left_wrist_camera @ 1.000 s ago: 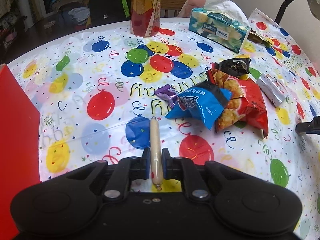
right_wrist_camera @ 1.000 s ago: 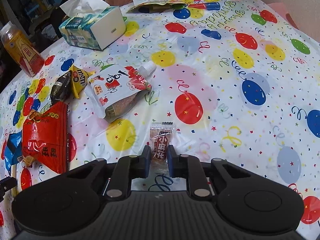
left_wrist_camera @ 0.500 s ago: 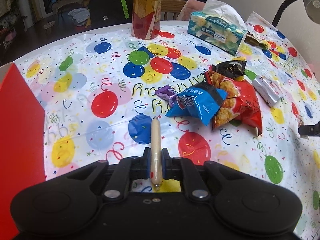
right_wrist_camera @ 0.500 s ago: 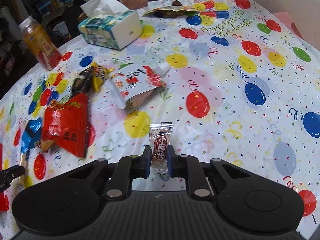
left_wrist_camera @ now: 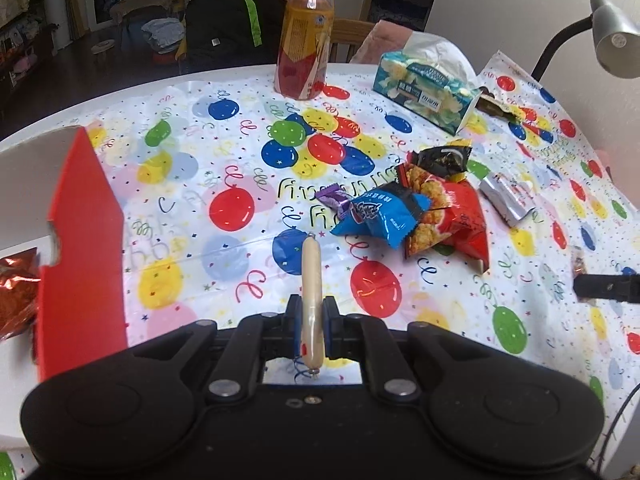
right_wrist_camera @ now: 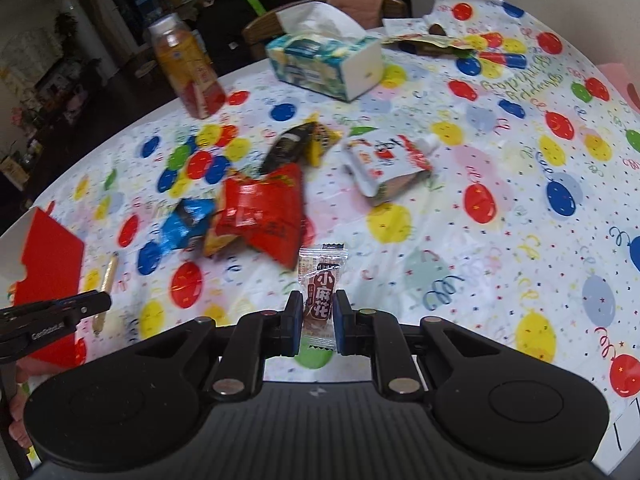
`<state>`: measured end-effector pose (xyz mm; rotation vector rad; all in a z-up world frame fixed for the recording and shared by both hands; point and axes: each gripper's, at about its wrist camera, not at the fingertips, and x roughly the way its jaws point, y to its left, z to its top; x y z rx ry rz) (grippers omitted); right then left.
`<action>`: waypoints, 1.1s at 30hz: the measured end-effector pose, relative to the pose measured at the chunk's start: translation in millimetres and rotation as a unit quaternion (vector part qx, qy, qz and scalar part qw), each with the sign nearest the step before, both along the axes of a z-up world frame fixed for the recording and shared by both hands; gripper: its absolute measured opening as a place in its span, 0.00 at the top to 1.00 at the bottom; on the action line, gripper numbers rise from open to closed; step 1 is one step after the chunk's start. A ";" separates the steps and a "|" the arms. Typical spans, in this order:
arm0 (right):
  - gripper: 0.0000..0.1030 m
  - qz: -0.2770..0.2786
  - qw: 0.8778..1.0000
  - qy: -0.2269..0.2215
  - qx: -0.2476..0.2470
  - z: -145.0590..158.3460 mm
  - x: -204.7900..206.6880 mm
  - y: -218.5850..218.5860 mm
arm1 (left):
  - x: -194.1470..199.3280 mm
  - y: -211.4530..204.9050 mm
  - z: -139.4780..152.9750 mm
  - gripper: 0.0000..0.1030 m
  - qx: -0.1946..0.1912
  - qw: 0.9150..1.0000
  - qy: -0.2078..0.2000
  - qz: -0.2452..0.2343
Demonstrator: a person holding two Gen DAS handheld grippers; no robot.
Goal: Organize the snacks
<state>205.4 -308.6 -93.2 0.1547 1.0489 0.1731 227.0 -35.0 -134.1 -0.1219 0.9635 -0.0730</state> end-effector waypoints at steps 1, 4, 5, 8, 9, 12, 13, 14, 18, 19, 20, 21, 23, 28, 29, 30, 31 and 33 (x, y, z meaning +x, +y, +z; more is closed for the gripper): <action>0.85 0.007 1.000 -0.002 0.001 3.2 -3.1 5.7 | -2.5 1.5 3.1 0.93 -0.002 1.000 -0.001 0.001; 0.85 0.029 1.000 -0.007 0.004 12.9 -9.8 24.4 | -10.3 7.2 12.5 0.93 -0.008 1.000 -0.007 0.004; 0.85 0.037 0.999 -0.010 0.004 16.1 -11.8 31.2 | -12.7 9.3 15.8 0.93 -0.009 1.000 -0.009 0.004; 0.85 0.061 0.998 -0.018 0.005 26.1 -17.3 51.7 | -20.1 16.5 25.4 0.93 -0.013 1.000 -0.014 0.006; 0.85 0.069 0.997 -0.020 0.007 29.1 -19.0 58.7 | -22.6 18.8 28.7 0.93 -0.013 1.000 -0.016 0.007; 0.85 0.093 0.995 -0.028 0.008 37.8 -24.0 79.5 | -29.4 27.6 38.0 0.93 -0.017 1.000 -0.020 0.012; 0.85 0.099 0.995 -0.030 0.010 40.6 -25.8 85.9 | -32.4 30.6 40.8 0.93 -0.017 1.000 -0.022 0.013; 0.85 0.106 0.994 -0.033 0.012 43.2 -27.3 92.5 | -35.0 33.5 43.6 0.93 -0.018 0.999 -0.024 0.015; 0.85 0.133 0.990 -0.042 0.015 52.9 -34.1 118.9 | -44.6 46.8 53.8 0.93 -0.020 0.999 -0.032 0.024; 0.85 0.140 0.989 -0.044 0.016 55.3 -35.7 125.6 | -47.2 50.8 56.5 0.93 -0.020 0.999 -0.034 0.026; 0.85 0.147 0.988 -0.046 0.018 57.6 -37.1 132.2 | -49.5 54.3 59.1 0.93 -0.020 0.999 -0.037 0.028; 0.85 0.154 0.987 -0.048 0.018 59.7 -38.5 138.7 | -51.7 58.1 61.6 0.93 -0.020 0.999 -0.038 0.031; 0.85 0.167 0.984 -0.053 0.020 64.0 -41.5 151.5 | -56.2 65.1 66.6 0.93 -0.020 0.998 -0.042 0.036; 0.85 0.197 0.978 -0.061 0.024 71.2 -47.1 186.4 | -67.6 85.8 76.6 0.93 -0.020 0.997 -0.052 0.049; 0.85 0.203 0.977 -0.062 0.025 72.2 -48.3 193.7 | -69.4 90.0 78.1 0.93 -0.019 0.997 -0.053 0.052; 0.85 0.210 0.975 -0.064 0.025 73.3 -49.5 201.7 | -71.5 94.4 79.6 0.93 -0.019 0.997 -0.054 0.055; 0.85 0.216 0.974 -0.065 0.024 74.0 -50.5 209.5 | -73.7 98.7 81.0 0.93 -0.019 0.997 -0.056 0.059; 0.85 0.228 0.971 -0.067 0.025 74.6 -52.0 224.2 | -78.1 107.9 83.6 0.93 -0.017 0.996 -0.059 0.065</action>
